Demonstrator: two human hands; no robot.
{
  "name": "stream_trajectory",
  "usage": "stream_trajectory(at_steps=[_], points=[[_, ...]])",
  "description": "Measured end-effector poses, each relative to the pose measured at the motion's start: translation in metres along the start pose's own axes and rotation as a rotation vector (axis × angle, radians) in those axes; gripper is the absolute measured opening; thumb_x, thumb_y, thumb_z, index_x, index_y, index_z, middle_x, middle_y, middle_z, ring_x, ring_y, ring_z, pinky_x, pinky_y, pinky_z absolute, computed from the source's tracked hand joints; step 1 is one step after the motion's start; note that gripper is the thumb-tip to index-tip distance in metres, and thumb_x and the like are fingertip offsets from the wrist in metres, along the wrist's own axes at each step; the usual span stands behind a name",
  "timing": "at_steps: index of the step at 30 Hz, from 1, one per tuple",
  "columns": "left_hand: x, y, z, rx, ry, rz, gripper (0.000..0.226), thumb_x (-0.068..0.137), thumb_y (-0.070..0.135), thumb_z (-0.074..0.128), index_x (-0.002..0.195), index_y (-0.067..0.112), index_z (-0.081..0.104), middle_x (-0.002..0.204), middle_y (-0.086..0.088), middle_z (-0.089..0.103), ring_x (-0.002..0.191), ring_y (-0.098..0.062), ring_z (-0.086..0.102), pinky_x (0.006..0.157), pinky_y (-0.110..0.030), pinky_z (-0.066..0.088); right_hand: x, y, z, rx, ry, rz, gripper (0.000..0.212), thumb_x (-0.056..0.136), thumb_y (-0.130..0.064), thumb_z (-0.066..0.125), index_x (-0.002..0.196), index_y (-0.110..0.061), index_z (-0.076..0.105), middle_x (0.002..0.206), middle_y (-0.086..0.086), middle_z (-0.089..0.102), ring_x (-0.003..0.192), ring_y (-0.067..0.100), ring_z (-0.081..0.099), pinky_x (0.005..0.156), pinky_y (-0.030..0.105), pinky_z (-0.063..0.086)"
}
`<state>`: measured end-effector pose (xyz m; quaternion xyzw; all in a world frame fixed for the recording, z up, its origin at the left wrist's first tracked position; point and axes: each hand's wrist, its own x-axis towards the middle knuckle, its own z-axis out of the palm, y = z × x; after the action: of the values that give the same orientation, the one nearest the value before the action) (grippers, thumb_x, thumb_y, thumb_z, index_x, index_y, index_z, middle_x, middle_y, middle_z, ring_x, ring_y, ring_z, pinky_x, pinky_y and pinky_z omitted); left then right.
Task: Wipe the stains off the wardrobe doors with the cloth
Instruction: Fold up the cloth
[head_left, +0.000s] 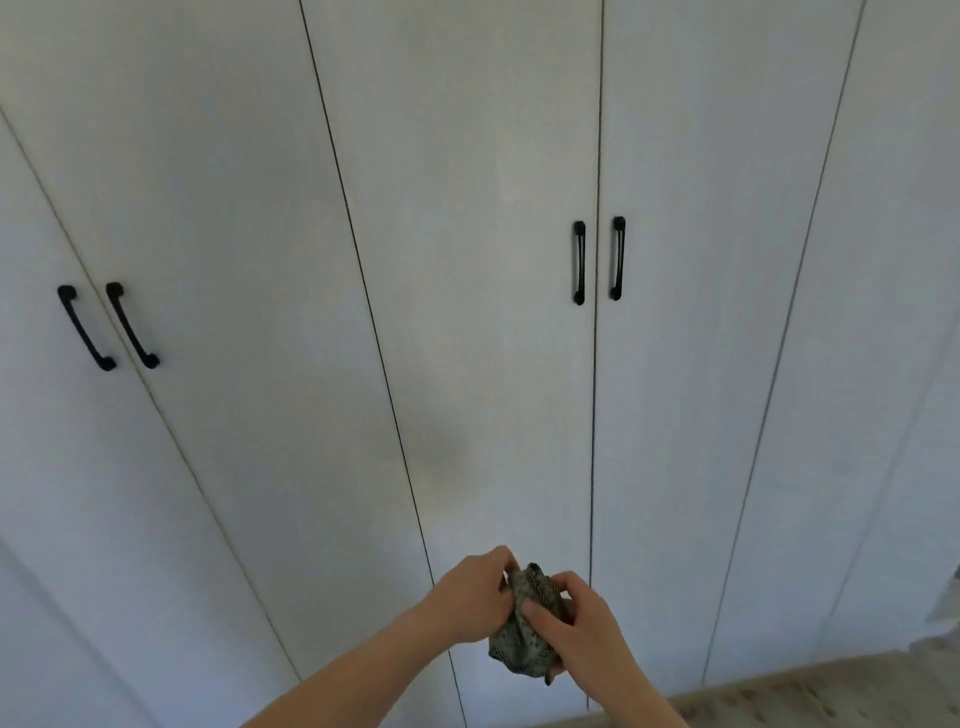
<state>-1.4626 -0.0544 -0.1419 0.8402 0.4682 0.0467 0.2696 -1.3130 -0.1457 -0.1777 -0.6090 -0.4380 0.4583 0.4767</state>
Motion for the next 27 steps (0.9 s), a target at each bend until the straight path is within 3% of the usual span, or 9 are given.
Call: stream_trajectory(at_steps=[5, 9, 13, 16, 18, 23, 27], points=[[0.028, 0.047, -0.017, -0.051, 0.129, 0.037, 0.018, 0.096, 0.023, 0.046, 0.111, 0.023, 0.056, 0.104, 0.005, 0.065, 0.091, -0.015, 0.063, 0.078, -0.031, 0.057, 0.017, -0.009, -0.036, 0.012, 0.047, -0.028, 0.013, 0.094, -0.017, 0.069, 0.096, -0.009, 0.059, 0.080, 0.012, 0.066, 0.055, 0.021, 0.062, 0.049, 0.034, 0.050], [0.062, 0.084, -0.034, -0.156, 0.155, 0.046, 0.021, 0.100, 0.035, 0.047, 0.114, 0.026, 0.060, 0.110, 0.010, 0.063, 0.100, -0.012, 0.060, 0.087, -0.029, 0.053, 0.043, -0.031, -0.072, 0.034, 0.137, -0.082, 0.008, 0.096, -0.015, 0.065, 0.096, -0.011, 0.058, 0.085, 0.012, 0.064, 0.061, 0.018, 0.058, 0.050, 0.029, 0.049], [0.092, 0.109, -0.031, -0.213, 0.056, 0.065, 0.042, 0.100, 0.061, 0.034, 0.098, 0.029, 0.062, 0.099, 0.011, 0.065, 0.092, -0.009, 0.062, 0.082, -0.029, 0.050, 0.066, -0.038, -0.100, 0.041, 0.212, -0.127, 0.009, 0.093, -0.020, 0.068, 0.095, -0.017, 0.060, 0.084, 0.005, 0.066, 0.068, 0.018, 0.062, 0.051, 0.024, 0.050], [0.127, 0.116, -0.007, -0.084, -0.002, 0.117, 0.035, 0.096, 0.059, 0.045, 0.111, 0.032, 0.062, 0.104, 0.014, 0.066, 0.094, -0.004, 0.062, 0.081, -0.024, 0.049, 0.077, -0.027, -0.124, 0.009, 0.289, -0.124, 0.004, 0.093, -0.024, 0.066, 0.092, -0.023, 0.062, 0.080, -0.005, 0.068, 0.067, 0.001, 0.060, 0.056, 0.017, 0.048], [0.143, 0.119, 0.015, -0.074, -0.051, 0.131, 0.037, 0.097, 0.058, 0.045, 0.102, 0.027, 0.063, 0.096, 0.010, 0.068, 0.088, -0.007, 0.063, 0.080, -0.026, 0.052, 0.079, -0.013, -0.137, -0.026, 0.316, -0.084, 0.005, 0.095, -0.023, 0.064, 0.090, -0.025, 0.062, 0.078, -0.007, 0.067, 0.063, -0.003, 0.057, 0.057, 0.014, 0.044], [0.208, 0.157, 0.063, -0.025, -0.321, 0.291, 0.047, 0.101, 0.056, 0.040, 0.090, 0.014, 0.059, 0.085, 0.002, 0.064, 0.074, -0.010, 0.057, 0.072, -0.026, 0.047, 0.089, 0.028, -0.202, -0.069, 0.424, 0.120, 0.021, 0.091, -0.031, 0.070, 0.091, -0.012, 0.060, 0.083, 0.010, 0.067, 0.060, 0.009, 0.057, 0.048, 0.023, 0.049], [0.260, 0.223, 0.096, -0.025, -0.466, 0.442, 0.042, 0.099, 0.057, 0.045, 0.097, 0.018, 0.060, 0.091, 0.002, 0.066, 0.079, -0.012, 0.061, 0.070, -0.027, 0.047, 0.086, 0.042, -0.271, -0.017, 0.650, 0.148, 0.027, 0.091, -0.033, 0.072, 0.087, -0.009, 0.060, 0.079, 0.007, 0.068, 0.065, 0.008, 0.060, 0.055, 0.026, 0.051]])
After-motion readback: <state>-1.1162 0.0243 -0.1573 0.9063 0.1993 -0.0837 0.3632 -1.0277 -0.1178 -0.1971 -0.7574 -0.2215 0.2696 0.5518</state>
